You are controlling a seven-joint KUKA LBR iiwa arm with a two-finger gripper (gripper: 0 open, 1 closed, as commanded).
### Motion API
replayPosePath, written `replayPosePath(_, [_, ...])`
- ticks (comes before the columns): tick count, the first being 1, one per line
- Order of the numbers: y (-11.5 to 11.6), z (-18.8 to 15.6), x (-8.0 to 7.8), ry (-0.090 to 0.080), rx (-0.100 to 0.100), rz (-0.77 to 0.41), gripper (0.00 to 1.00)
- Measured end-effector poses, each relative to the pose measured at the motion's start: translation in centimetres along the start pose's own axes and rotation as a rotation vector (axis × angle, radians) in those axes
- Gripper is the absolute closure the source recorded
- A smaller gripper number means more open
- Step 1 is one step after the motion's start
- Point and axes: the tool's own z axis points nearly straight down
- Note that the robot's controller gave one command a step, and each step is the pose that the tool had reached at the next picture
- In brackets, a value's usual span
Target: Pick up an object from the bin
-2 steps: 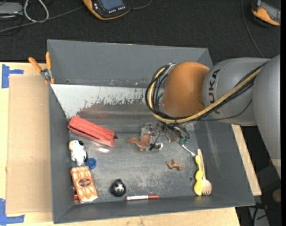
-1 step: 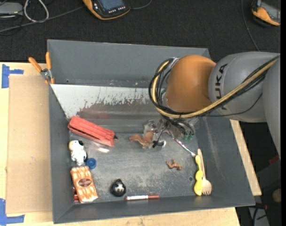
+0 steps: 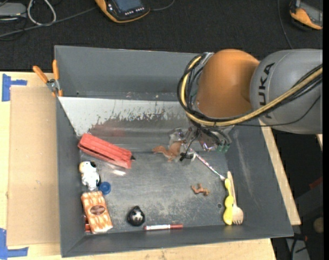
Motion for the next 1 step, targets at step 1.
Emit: replayPosePath(1, [0.08,-3.47,0.05,0.005,-0.002,0.001,1.00])
